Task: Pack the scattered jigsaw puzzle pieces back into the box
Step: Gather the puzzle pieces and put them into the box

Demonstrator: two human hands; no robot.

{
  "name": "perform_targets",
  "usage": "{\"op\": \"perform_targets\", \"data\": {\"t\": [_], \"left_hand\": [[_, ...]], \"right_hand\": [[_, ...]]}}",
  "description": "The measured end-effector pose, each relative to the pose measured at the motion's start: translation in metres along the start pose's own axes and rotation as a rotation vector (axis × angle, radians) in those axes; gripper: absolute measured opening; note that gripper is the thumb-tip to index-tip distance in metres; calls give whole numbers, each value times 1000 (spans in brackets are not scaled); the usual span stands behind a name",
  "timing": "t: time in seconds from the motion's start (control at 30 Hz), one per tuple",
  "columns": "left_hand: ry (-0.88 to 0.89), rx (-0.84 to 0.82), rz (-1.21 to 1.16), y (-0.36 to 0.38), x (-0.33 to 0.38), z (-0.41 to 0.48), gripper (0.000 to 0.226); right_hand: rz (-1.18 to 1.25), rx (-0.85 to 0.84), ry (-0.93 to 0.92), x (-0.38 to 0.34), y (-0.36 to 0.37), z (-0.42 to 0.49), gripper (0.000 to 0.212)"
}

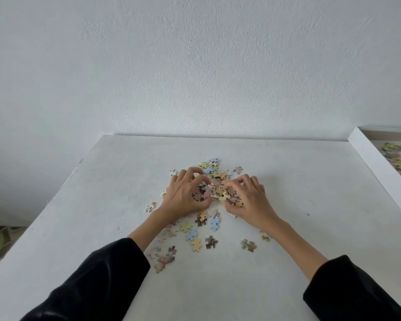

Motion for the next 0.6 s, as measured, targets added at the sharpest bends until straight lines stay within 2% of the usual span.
{"op": "perform_targets", "data": {"t": [0.17, 0.43, 0.6], "left_hand": [[18, 84, 2, -4, 0, 2, 38], [76, 109, -216, -15, 10, -2, 27], [46, 120, -354, -23, 7, -4, 21]], "right_hand": [[84, 11, -38, -4, -3, 0, 43], [92, 32, -110, -9, -6, 9, 27], [336, 6, -26, 6, -11, 15, 24]]}}
Point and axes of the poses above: each hand's wrist, its own z-axis towards the middle knuckle, its own y-axis out of the palm, x = y × z, the point moved 7 cm from there along z, towards the middle knuckle
